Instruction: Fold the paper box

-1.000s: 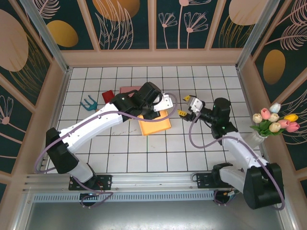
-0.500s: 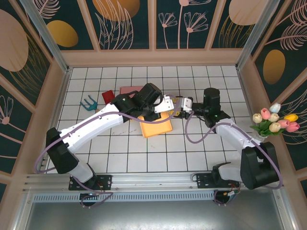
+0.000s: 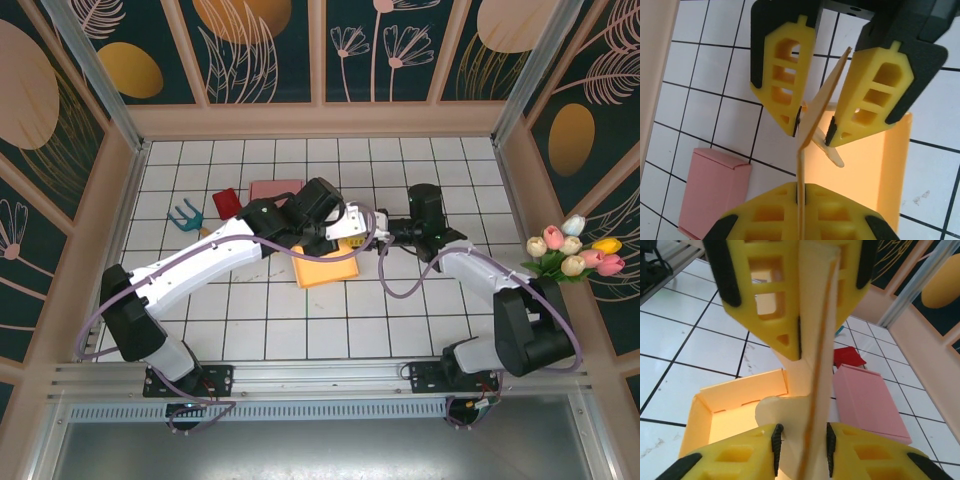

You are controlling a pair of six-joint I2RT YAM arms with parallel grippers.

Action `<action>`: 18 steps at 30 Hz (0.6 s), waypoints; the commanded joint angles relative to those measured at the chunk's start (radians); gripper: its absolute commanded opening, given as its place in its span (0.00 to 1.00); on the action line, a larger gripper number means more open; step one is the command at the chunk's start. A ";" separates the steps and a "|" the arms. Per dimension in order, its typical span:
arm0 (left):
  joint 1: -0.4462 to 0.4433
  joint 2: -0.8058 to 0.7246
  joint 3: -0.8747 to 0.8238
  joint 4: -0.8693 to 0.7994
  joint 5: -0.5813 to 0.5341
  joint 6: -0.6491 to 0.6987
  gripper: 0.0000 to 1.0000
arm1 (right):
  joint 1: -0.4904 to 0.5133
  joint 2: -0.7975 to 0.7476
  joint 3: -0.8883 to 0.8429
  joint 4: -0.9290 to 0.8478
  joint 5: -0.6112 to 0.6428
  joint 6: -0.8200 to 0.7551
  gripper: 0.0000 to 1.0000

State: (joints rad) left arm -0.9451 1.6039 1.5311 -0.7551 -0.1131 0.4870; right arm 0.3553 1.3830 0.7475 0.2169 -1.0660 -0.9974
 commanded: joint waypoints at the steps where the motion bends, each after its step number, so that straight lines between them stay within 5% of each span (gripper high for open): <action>1: -0.021 0.007 0.003 0.032 0.024 0.018 0.00 | 0.011 0.019 0.048 -0.074 -0.087 -0.077 0.19; 5: -0.028 0.001 -0.008 0.066 0.007 0.008 0.00 | 0.007 0.016 0.047 -0.089 -0.084 -0.083 0.02; 8: -0.027 -0.039 -0.054 0.177 -0.060 -0.031 0.00 | -0.011 0.009 0.031 -0.083 -0.078 -0.072 0.00; 10: -0.027 -0.108 -0.124 0.318 -0.096 -0.093 0.29 | -0.035 -0.001 0.010 -0.067 -0.084 -0.058 0.00; 12: -0.027 -0.193 -0.202 0.462 -0.127 -0.194 0.45 | -0.059 -0.011 -0.011 -0.045 -0.088 -0.042 0.00; 18: 0.023 -0.503 -0.512 0.804 -0.371 -0.649 0.59 | -0.102 -0.021 -0.044 -0.025 -0.077 -0.046 0.00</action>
State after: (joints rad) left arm -0.9585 1.2125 1.1038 -0.1963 -0.3229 0.1326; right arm 0.2649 1.3884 0.7212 0.1570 -1.0904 -1.0382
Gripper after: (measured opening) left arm 0.590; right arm 0.064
